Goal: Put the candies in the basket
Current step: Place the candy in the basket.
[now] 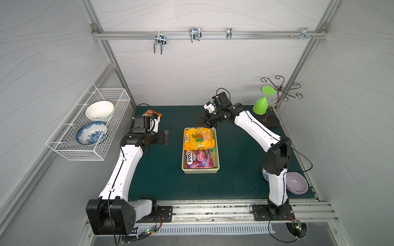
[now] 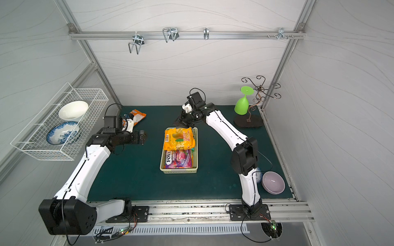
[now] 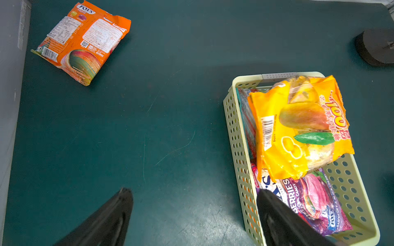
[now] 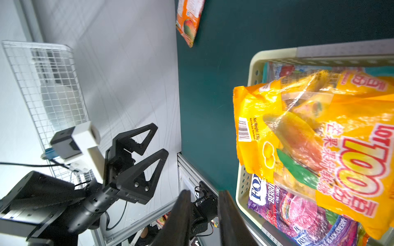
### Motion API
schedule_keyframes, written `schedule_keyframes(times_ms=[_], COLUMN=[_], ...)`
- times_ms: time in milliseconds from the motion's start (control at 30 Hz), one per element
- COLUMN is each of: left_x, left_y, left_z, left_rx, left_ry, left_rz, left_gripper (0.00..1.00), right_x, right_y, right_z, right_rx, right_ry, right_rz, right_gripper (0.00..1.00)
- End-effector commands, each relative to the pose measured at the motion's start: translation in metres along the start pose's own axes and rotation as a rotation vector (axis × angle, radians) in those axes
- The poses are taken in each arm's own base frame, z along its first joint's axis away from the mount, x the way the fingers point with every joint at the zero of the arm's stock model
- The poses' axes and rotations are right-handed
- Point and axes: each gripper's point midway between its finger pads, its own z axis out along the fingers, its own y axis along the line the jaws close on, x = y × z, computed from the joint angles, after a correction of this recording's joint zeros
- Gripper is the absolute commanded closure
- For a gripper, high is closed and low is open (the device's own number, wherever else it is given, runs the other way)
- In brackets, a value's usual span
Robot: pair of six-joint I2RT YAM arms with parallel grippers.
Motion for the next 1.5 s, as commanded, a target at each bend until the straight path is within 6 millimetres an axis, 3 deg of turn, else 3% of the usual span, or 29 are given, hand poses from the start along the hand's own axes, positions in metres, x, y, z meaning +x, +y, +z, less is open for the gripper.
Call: schedule_keyframes(times_ms=[0, 167, 267, 467, 633, 767, 867, 1067, 1133, 1233, 1467], left_x=[-0.013, -0.017, -0.014, -0.015, -0.016, -0.013, -0.015, -0.012, -0.013, -0.012, -0.024], left_y=[0.003, 0.0, 0.0, 0.003, 0.001, 0.004, 0.0, 0.001, 0.001, 0.008, 0.02], left_z=[-0.004, -0.009, -0.002, -0.004, -0.01, -0.001, -0.007, -0.002, -0.005, 0.0, 0.002], left_rx=[-0.009, 0.001, 0.009, -0.006, 0.007, 0.006, 0.019, 0.018, 0.017, -0.017, -0.085], left_ry=[-0.062, -0.061, -0.062, -0.064, -0.058, -0.061, -0.053, -0.047, -0.046, -0.046, -0.042], left_rz=[0.008, 0.003, 0.003, 0.002, -0.004, -0.005, -0.006, -0.001, 0.002, 0.014, 0.042], left_gripper=[0.05, 0.05, 0.05, 0.04, 0.04, 0.04, 0.04, 0.03, 0.03, 0.02, 0.02], right_x=[-0.006, -0.004, 0.001, 0.002, -0.001, -0.002, -0.001, 0.0, -0.001, -0.008, -0.017], right_y=[-0.007, -0.036, -0.054, -0.054, -0.076, -0.104, -0.133, -0.174, -0.172, -0.152, -0.083], right_z=[-0.019, -0.035, -0.032, -0.006, 0.022, 0.051, 0.074, 0.101, 0.097, 0.079, 0.018], right_rx=[0.038, 0.206, 0.318, 0.397, 0.538, 0.629, 0.673, 0.756, 0.77, 0.767, 0.692], right_ry=[-0.047, -0.095, -0.106, -0.072, -0.064, -0.041, 0.012, 0.074, 0.081, 0.033, -0.111], right_rz=[-0.043, -0.116, -0.169, -0.271, -0.337, -0.369, -0.355, -0.349, -0.365, -0.401, -0.476], right_gripper=[0.69, 0.68, 0.68, 0.68, 0.67, 0.67, 0.67, 0.66, 0.66, 0.65, 0.62])
